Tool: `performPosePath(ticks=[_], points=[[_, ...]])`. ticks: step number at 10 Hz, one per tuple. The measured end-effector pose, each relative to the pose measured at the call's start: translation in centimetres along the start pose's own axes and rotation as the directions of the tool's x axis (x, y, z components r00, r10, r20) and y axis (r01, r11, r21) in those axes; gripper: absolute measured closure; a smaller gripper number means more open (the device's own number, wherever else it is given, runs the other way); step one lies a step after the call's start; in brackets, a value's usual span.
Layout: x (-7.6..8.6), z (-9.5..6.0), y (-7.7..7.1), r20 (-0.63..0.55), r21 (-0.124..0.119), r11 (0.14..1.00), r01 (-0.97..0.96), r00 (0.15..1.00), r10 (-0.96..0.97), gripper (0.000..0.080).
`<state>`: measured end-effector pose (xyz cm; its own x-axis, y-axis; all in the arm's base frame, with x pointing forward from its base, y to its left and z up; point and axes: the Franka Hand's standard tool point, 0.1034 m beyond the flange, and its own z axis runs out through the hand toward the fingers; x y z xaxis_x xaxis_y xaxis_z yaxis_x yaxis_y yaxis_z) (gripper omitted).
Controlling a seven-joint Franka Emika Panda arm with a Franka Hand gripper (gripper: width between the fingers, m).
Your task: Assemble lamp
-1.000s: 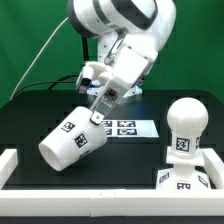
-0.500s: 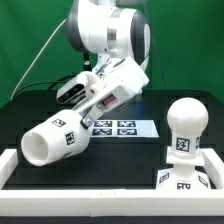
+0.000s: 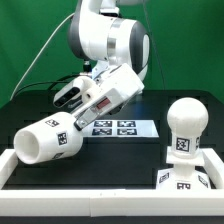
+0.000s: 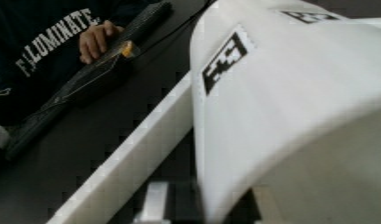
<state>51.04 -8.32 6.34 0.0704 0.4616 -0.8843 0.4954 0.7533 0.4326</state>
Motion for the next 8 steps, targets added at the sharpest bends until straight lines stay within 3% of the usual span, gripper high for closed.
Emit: performPosePath(ticks=[1, 3, 4, 8], points=[[0.8, -0.3, 0.7, 0.023, -0.010, 0.997, 0.076, 0.997, -0.076, 0.0761], [2.2, -1.5, 2.1, 0.050, -0.001, 0.995, 0.099, 0.994, -0.099, 0.0761], [2.6, -1.8, 2.4, 0.054, 0.019, 0.996, 0.082, 0.995, -0.083, 0.0761], [3.2, -2.3, 2.5, 0.033, 0.029, 0.997, 0.073, 0.997, -0.074, 0.0761]])
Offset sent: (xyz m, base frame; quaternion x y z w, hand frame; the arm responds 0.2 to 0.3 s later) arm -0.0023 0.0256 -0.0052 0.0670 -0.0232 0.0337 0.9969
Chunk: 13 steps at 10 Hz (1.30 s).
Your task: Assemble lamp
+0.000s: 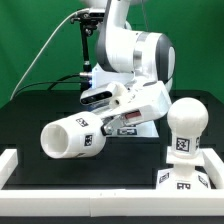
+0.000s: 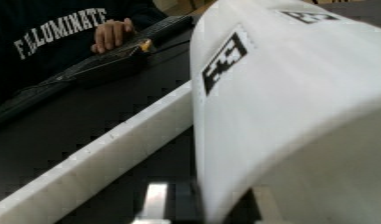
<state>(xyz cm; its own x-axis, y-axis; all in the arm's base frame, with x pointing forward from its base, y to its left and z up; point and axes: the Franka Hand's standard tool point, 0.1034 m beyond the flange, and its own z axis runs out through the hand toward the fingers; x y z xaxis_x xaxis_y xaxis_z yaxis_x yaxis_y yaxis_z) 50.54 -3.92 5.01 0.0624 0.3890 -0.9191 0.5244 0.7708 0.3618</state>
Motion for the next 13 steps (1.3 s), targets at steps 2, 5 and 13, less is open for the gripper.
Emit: performPosePath(ticks=[2, 5, 13], points=[[0.02, -0.01, -0.02, 0.000, 0.000, 1.000, 0.000, 1.000, 0.000, 0.0584], [0.05, -0.03, -0.06, -0.001, 0.000, 1.000, 0.001, 1.000, -0.001, 0.0267], [0.09, -0.04, -0.11, -0.002, 0.001, 1.000, 0.002, 1.000, -0.002, 0.0101]])
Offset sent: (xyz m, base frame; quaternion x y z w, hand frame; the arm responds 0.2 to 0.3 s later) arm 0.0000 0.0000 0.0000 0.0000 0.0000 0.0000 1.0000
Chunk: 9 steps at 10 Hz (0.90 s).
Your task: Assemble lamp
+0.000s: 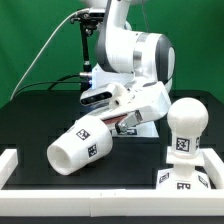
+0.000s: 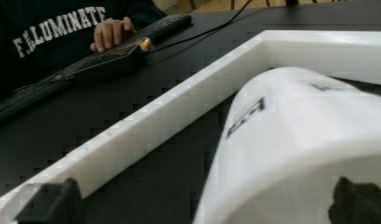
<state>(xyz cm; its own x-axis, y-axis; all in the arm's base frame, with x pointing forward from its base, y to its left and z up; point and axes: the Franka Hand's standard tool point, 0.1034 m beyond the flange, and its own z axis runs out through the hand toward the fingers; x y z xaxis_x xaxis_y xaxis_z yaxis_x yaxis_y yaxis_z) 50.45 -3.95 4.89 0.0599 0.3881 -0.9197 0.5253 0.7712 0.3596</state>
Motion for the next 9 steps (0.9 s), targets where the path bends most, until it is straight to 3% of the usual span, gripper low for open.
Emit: performPosePath(ticks=[6, 9], points=[[-0.1, -0.2, 0.1, 0.010, 0.007, 1.000, 0.012, 1.000, -0.012, 0.0101], [0.3, -2.5, 2.3, 0.022, 0.033, 0.999, -0.021, 1.000, 0.021, 0.0101]])
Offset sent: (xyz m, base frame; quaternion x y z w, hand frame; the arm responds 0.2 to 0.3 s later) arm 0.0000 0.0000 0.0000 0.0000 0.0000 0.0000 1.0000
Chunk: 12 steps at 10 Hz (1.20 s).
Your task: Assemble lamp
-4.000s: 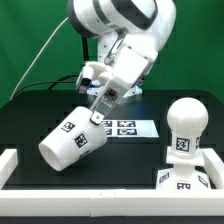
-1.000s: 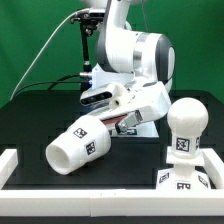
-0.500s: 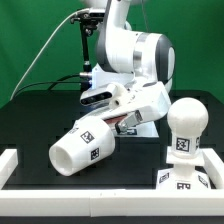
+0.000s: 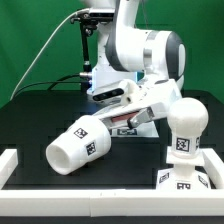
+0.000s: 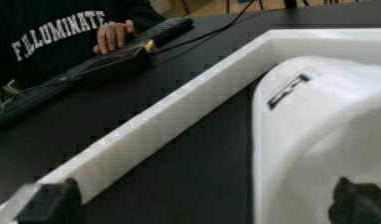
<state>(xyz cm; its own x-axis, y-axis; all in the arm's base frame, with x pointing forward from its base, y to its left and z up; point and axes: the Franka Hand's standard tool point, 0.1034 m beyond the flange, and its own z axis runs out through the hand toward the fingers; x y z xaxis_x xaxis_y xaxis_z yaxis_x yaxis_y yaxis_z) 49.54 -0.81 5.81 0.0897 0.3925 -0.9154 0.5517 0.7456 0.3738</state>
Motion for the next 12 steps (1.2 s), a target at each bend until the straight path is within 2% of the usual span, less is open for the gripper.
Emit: performPosePath(ticks=[3, 4, 5, 8, 11, 12], points=[[0.8, -3.6, 1.5, -0.022, 0.037, 0.998, -0.051, 0.998, 0.052, 0.0101], [0.6, -4.1, 2.1, -0.025, 0.031, 0.998, -0.061, 0.998, 0.062, 0.0101], [-0.3, -4.1, 2.6, -0.016, 0.027, 0.997, -0.070, 0.997, 0.070, 0.0101], [-4.8, -2.9, 4.5, 0.044, 0.024, 0.997, -0.080, 0.996, 0.079, 0.0101], [-9.6, -0.6, 6.8, 0.124, 0.053, 0.991, -0.122, 0.986, 0.115, 0.0101], [-10.6, 0.0, 7.0, 0.143, 0.057, 0.989, -0.138, 0.981, 0.129, 0.0101]])
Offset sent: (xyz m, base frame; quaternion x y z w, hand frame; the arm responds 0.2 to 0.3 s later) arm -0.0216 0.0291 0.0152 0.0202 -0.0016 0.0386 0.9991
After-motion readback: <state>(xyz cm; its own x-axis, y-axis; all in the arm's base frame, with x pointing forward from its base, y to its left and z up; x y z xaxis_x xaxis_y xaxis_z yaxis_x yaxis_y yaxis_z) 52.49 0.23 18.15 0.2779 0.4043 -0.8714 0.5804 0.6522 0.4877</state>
